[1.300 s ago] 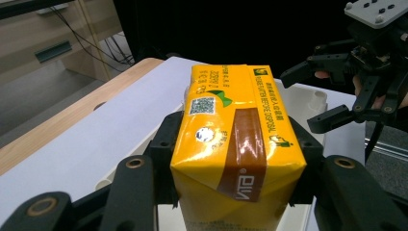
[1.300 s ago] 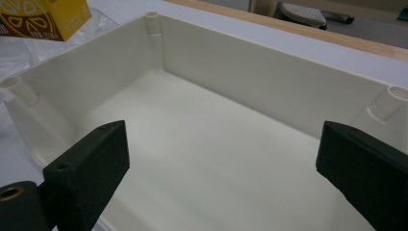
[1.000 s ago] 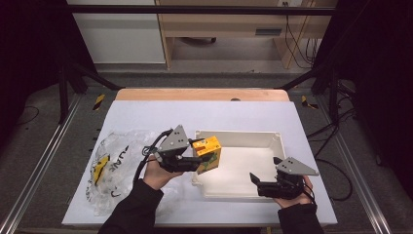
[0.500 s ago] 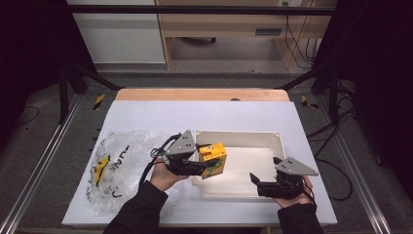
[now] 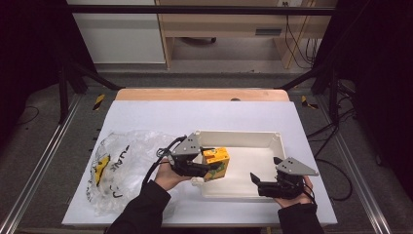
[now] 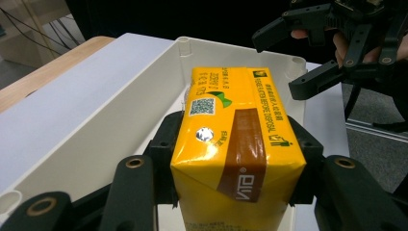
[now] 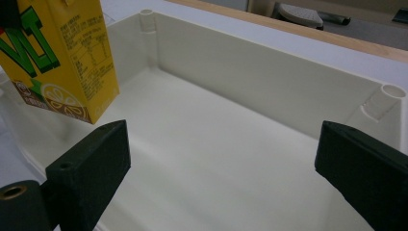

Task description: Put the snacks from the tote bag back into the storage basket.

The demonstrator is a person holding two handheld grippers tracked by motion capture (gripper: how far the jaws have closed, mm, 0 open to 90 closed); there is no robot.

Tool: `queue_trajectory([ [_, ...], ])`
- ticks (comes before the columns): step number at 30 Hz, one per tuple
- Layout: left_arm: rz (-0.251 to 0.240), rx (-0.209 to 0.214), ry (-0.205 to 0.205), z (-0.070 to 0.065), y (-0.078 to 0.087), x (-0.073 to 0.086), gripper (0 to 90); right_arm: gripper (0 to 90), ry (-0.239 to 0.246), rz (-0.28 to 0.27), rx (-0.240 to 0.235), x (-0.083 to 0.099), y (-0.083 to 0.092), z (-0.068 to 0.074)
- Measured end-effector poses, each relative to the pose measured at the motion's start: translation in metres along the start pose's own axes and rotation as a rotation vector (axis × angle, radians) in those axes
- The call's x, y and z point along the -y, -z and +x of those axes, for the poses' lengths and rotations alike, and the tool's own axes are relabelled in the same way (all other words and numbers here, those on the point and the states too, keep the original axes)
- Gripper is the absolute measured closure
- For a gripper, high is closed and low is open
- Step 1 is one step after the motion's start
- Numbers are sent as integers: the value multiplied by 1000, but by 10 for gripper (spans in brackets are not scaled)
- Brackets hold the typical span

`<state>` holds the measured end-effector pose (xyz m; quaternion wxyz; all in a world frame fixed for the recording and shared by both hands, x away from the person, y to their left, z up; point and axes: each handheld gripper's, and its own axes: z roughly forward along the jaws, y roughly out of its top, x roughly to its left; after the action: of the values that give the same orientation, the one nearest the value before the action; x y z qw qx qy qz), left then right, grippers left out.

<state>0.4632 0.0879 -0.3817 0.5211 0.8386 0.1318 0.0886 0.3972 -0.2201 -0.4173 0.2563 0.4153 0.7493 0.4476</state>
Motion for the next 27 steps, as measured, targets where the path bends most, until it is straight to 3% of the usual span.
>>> queue_trajectory([
  [12, 19, 54, -8, 7, -12, 14, 500, 58, 4, 2, -5, 1, -1, 0],
  [23, 29, 131, -11, 11, -22, 27, 501, 60, 6, 7, -4, 2, -2, 0],
  [27, 36, 135, -15, 11, -24, 28, 500, 60, 7, 9, -5, 2, -3, 0],
])
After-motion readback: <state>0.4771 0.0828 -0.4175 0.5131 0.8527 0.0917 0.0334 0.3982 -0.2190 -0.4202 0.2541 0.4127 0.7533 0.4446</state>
